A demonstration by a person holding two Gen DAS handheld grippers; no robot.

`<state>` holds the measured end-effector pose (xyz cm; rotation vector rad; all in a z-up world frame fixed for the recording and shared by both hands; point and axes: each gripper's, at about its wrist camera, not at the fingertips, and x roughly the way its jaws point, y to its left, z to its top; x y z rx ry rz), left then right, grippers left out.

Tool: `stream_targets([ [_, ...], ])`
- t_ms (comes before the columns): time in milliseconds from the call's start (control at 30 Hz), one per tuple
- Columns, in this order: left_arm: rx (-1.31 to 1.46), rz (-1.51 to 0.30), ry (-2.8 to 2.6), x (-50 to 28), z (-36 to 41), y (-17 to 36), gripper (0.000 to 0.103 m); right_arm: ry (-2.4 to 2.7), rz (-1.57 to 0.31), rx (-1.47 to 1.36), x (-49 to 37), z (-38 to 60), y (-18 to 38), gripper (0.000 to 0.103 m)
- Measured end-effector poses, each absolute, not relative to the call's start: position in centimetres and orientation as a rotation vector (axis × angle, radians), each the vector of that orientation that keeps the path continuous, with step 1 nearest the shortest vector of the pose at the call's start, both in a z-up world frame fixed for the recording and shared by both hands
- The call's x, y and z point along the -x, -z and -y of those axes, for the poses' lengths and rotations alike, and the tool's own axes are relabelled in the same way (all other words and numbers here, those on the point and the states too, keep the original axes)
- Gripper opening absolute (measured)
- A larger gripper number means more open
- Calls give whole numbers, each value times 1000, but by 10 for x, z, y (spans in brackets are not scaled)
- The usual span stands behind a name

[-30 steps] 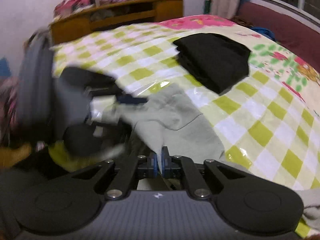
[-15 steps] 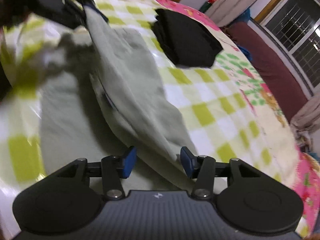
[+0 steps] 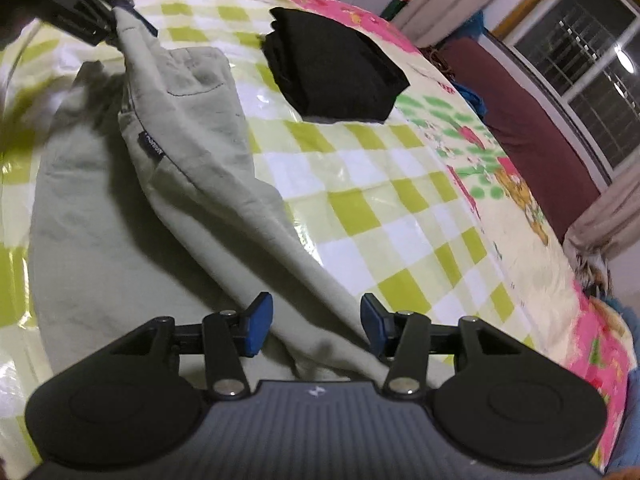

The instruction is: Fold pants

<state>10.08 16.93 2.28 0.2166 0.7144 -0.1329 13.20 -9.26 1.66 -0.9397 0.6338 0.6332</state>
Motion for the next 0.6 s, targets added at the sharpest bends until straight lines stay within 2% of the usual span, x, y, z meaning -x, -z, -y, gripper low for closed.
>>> stream_targets([
  [167,-231,-717,139,-96,-167,-21,32,-686,-616,1101,-153,80,5,47],
  [200,-233,-719,139,-97,-167,-21,32,-683,-628,1126,-159,78,10,44],
  [233,-235,-723,137,-97,-167,-20,32,-679,-660,1133,-165,76,14,32],
  [267,-240,-726,134,-98,-167,-20,32,-667,-715,1118,-174,76,17,0],
  [433,-276,-707,136,-107,-165,-23,32,-552,-780,959,-188,90,-11,0],
  [600,-306,-599,113,-112,-161,-40,32,-421,-650,804,-164,110,-91,1],
])
